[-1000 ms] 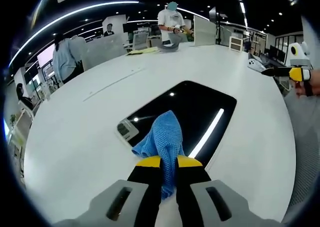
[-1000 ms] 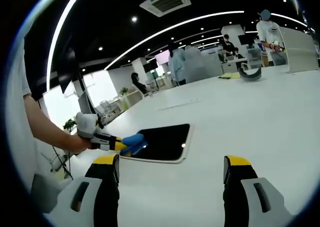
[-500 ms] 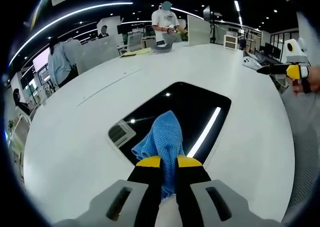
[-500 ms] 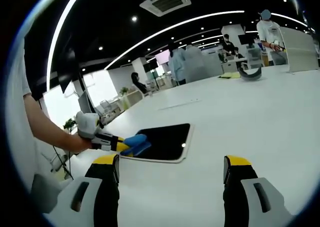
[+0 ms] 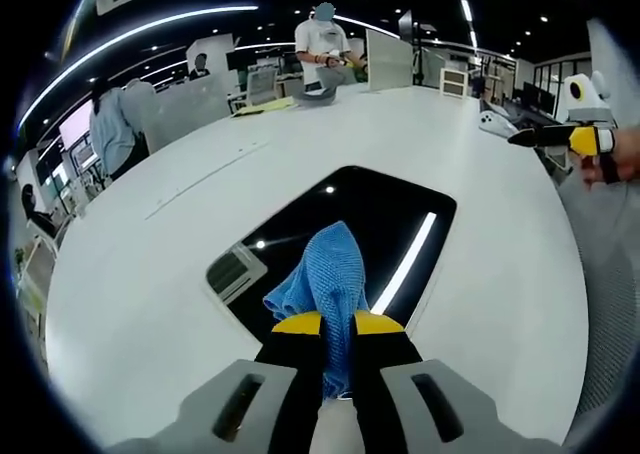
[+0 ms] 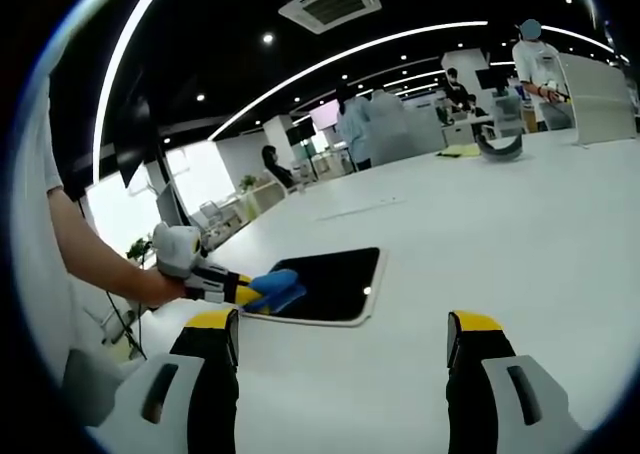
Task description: Wipe the mirror surface with the cleaning cloth until all visible marks leave the cleaned area.
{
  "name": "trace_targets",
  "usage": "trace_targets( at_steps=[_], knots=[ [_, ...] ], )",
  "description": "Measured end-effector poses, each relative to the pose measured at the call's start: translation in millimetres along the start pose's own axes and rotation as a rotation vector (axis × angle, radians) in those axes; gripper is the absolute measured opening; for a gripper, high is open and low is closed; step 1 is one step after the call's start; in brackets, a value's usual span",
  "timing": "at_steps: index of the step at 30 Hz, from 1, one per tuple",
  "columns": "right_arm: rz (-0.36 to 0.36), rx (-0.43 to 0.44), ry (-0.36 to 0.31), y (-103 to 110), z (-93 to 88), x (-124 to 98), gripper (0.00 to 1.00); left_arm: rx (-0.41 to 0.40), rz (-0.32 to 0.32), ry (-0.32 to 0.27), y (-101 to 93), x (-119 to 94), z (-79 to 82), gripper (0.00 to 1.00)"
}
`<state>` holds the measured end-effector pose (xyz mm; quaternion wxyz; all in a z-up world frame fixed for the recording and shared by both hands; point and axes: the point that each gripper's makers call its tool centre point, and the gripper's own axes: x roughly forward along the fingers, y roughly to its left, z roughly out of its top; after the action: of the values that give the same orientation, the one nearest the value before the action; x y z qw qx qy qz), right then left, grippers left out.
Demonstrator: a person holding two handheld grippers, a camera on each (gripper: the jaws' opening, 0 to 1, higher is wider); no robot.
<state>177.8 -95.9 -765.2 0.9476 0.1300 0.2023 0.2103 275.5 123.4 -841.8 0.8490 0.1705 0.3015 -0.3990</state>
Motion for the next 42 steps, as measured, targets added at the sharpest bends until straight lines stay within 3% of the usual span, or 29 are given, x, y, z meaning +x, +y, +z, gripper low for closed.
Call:
trace_targets(
  at_steps=[42],
  knots=[
    [0.007, 0.004, 0.001, 2.0, 0.2, -0.3, 0.85, 0.049, -0.075, -0.021, -30.7, 23.4, 21.4, 0.06]
  ],
)
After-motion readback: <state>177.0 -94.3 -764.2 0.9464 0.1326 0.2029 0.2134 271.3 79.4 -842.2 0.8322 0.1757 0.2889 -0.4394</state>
